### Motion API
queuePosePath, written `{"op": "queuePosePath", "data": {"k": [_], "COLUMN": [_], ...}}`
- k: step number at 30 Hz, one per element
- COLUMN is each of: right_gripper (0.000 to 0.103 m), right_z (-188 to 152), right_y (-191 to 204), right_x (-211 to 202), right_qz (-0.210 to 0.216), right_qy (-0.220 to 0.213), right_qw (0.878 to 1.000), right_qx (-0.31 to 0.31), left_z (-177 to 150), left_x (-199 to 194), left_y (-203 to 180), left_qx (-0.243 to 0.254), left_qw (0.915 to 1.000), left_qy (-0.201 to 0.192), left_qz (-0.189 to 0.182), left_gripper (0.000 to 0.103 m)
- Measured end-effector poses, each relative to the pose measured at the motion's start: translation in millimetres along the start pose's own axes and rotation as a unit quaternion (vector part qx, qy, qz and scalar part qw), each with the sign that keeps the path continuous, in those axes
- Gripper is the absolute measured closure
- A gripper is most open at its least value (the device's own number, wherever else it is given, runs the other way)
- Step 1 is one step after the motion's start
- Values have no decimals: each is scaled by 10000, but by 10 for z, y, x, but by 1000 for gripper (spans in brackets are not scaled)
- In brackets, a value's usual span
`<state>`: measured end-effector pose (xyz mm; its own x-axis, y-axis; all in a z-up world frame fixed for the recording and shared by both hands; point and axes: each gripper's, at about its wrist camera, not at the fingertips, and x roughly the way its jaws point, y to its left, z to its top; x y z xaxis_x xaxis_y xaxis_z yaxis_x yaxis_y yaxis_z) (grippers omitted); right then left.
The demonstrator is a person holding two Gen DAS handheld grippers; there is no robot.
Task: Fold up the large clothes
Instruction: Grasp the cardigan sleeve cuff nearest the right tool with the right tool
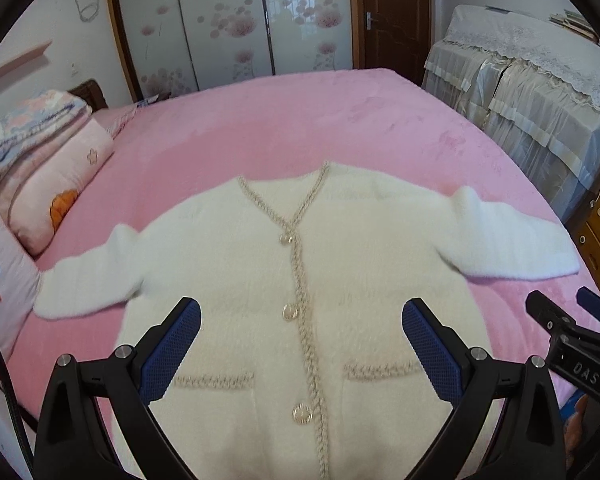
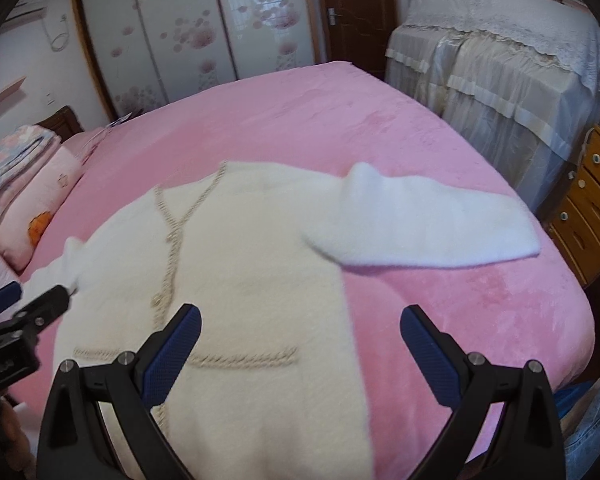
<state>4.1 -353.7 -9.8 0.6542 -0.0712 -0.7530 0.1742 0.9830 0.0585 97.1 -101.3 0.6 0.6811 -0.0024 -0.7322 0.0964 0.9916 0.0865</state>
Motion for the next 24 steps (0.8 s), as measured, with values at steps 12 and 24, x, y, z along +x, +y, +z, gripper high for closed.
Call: {"op": "queuePosePath", "data": {"k": [12,24], "right_gripper": [3,19], "right_z": [269,94], "right_y": [-1538,-3077], "right_x": [827,1537], "right_qz": [-1431,-1309], "right_qy": [80,305], "right_qw": [9798,9243], "right_qx": [1393,3573], "left_z": [305,520], "left_x": [779,1287], "left_y": [-734,-1239], "left_qx": [493,541], "left_qw": [9987,9969], "left_qy": [49,192], "left_qz": [-131,-533], "left_gripper": [3,3]}}
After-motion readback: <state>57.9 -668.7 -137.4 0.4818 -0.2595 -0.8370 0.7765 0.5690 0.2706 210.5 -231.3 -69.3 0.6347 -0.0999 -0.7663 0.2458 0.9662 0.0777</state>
